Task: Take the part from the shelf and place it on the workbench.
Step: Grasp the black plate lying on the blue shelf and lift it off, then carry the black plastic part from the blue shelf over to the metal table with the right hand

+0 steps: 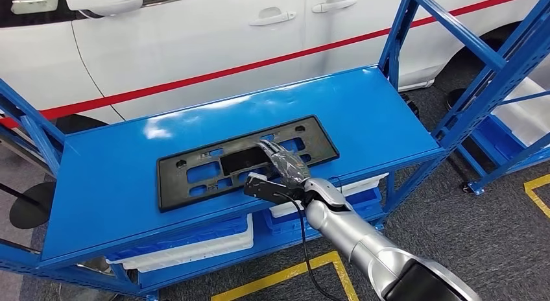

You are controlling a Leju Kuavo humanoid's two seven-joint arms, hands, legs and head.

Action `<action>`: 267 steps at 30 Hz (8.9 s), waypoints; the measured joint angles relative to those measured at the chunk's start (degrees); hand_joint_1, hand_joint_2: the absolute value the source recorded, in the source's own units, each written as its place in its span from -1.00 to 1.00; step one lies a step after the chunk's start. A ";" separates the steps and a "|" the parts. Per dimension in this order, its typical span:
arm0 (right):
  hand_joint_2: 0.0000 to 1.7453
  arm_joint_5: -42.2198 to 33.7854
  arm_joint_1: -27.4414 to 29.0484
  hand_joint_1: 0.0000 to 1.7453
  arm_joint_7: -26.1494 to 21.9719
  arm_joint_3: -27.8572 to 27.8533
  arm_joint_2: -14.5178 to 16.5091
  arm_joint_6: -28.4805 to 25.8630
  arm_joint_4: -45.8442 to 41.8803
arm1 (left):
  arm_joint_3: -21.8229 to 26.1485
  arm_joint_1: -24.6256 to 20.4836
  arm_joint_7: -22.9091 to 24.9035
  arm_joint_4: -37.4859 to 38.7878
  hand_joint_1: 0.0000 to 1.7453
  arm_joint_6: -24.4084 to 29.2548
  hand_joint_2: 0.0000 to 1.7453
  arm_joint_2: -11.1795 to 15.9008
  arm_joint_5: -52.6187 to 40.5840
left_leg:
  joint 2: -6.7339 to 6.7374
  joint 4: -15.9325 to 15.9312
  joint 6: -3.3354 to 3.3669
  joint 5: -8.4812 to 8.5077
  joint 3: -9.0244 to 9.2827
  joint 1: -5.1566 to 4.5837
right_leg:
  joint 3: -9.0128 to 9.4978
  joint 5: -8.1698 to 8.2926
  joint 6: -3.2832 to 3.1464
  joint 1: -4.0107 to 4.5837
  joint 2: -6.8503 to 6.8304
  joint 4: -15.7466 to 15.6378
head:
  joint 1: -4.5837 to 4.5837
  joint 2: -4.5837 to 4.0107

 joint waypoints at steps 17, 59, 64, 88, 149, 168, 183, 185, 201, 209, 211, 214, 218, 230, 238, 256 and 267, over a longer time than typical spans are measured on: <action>1.00 -1.17 -1.99 0.98 -0.65 -3.55 3.76 -1.05 7.36 | 0.48 0.30 -0.66 0.00 -1.00 0.00 -1.00 -0.56 0.57 | -0.10 -14.97 2.83 6.17 6.99 -0.14 | -3.73 -2.38 2.11 0.08 0.18 8.04 | 0.11 0.00; 1.00 -1.82 -4.40 1.00 -4.40 -8.13 3.69 -8.33 7.22 | 2.27 0.82 -2.55 0.00 -1.00 -0.16 -1.00 -1.10 1.58 | -0.09 0.06 0.13 -1.71 0.32 0.09 | 0.46 0.67 -0.14 0.09 0.02 -1.07 | -0.35 0.00; 1.00 -0.62 -5.64 1.00 -5.88 -9.37 3.59 -14.24 4.38 | 2.33 0.89 -2.93 0.00 -1.00 -0.03 -1.00 -1.12 1.58 | 0.02 -11.05 0.00 5.39 5.13 0.48 | 0.39 -0.07 0.60 0.04 0.23 -0.12 | -0.35 0.00; 1.00 17.44 -3.21 1.00 -1.16 -16.79 0.12 -26.75 -18.95 | 2.40 1.03 -3.86 0.00 -1.00 1.11 -1.00 -2.15 -0.04 | -0.11 -4.72 0.30 -0.03 2.13 -0.06 | -1.01 0.85 0.10 0.07 0.10 -0.29 | -0.42 0.00; 1.00 -33.78 7.79 0.76 -14.42 -28.48 -0.25 3.87 -45.63 | 2.43 1.05 -3.61 0.00 -1.00 2.60 1.00 -2.45 -2.50 | -0.06 -5.62 0.28 0.27 2.93 -0.15 | -1.03 0.06 0.02 -0.15 0.12 0.78 | -0.32 0.00; 1.00 -31.95 7.35 0.76 -13.08 -28.50 -0.48 3.17 -45.07 | 2.43 1.20 -3.99 0.00 -1.00 2.05 1.00 -2.66 -2.38 | 0.06 -15.81 3.31 6.46 7.10 -0.49 | -7.30 -6.78 2.31 0.14 0.13 14.03 | -0.08 -0.01; 1.00 -32.29 7.68 0.76 -12.78 -28.48 -0.66 3.97 -45.17 | 2.43 1.22 -4.15 0.00 -1.00 2.24 1.00 -2.79 -2.45 | -0.05 -1.18 0.25 -1.74 0.87 -0.18 | -1.28 -0.29 0.09 -0.28 0.04 1.23 | -0.20 0.00; 1.00 -33.55 8.07 0.76 -12.69 -28.48 -0.66 5.47 -45.17 | 2.43 1.31 -4.15 0.00 -1.00 2.30 1.00 -2.79 -2.52 | -0.05 1.81 0.37 -1.86 -0.60 -0.18 | -1.22 -0.35 0.00 -0.07 0.10 1.27 | -0.20 0.00; 1.00 -64.65 11.27 0.76 -9.16 -28.70 -2.04 40.23 -43.90 | 2.43 1.16 -3.49 0.00 -1.00 2.35 1.00 -2.87 -3.51 | -0.01 -15.31 3.20 5.91 7.19 -0.35 | -7.99 -5.64 2.76 -0.26 0.15 15.00 | 0.07 0.00; 1.00 -66.03 12.20 0.76 -8.07 -28.70 -2.05 42.39 -43.36 | 2.45 1.18 -3.26 0.00 -1.00 1.98 1.00 -2.86 -3.19 | -0.12 -13.97 1.19 4.54 6.94 -0.51 | -1.66 -0.16 1.14 -0.24 0.22 1.53 | 0.00 0.00; 1.00 -66.03 12.26 0.76 -7.98 -28.70 -1.99 42.42 -43.34 | 2.45 1.18 -3.25 0.00 -1.00 2.04 1.00 -2.84 -3.21 | -0.10 -10.47 0.67 2.19 5.52 -0.36 | -1.50 -0.04 0.53 -0.43 0.11 1.24 | -0.07 0.00; 1.00 -66.05 12.78 0.76 -7.83 -28.70 -1.97 42.45 -43.21 | 2.45 1.32 -3.20 0.00 -1.00 2.07 1.00 -2.83 -3.23 | -0.08 0.06 0.21 -2.58 0.80 -0.21 | -1.46 -0.13 0.17 -0.23 -0.03 1.24 | -0.10 -0.01; 1.00 -66.11 13.40 0.76 -7.64 -28.70 -1.96 42.52 -43.08 | 2.45 1.52 -3.17 0.00 -1.00 2.07 1.00 -2.81 -3.15 | -0.08 -6.08 1.02 2.33 3.53 -0.31 | -1.26 -0.17 0.16 0.05 0.11 1.28 | -0.10 0.00; 1.00 -67.65 13.95 0.76 -6.81 -28.68 -2.06 44.62 -42.78 | 2.58 1.49 -2.84 0.00 -1.00 1.84 1.00 -2.82 -2.66 | 0.22 -15.35 3.43 6.90 6.28 -0.49 | -6.53 -8.87 2.68 -0.06 0.13 15.86 | 0.07 0.00; 1.00 -71.86 14.06 0.76 -4.50 -28.33 -1.92 50.18 -42.88 | 2.66 1.45 -2.51 0.00 -1.00 1.88 1.00 -2.81 -2.80 | -0.04 -13.74 1.74 7.83 4.34 -0.70 | 2.06 -3.15 1.80 -0.05 0.29 1.72 | -0.01 0.00; 1.00 -76.59 14.38 0.76 -2.37 -23.60 -1.02 55.70 -47.93 | 2.80 1.46 -2.28 0.00 -1.00 2.04 1.00 -2.52 -3.15 | 0.22 -16.54 3.07 3.73 10.96 -0.69 | -3.61 0.97 2.27 0.04 -0.17 2.13 | -0.01 0.00; 1.00 -76.94 13.75 0.76 -2.03 -23.13 -0.98 55.56 -48.04 | 2.86 1.46 -2.25 0.00 -1.00 1.84 1.00 -2.48 -3.21 | 0.42 -14.52 2.47 7.07 5.50 -0.83 | 3.21 -3.68 2.24 -0.09 0.07 1.16 | 0.09 0.00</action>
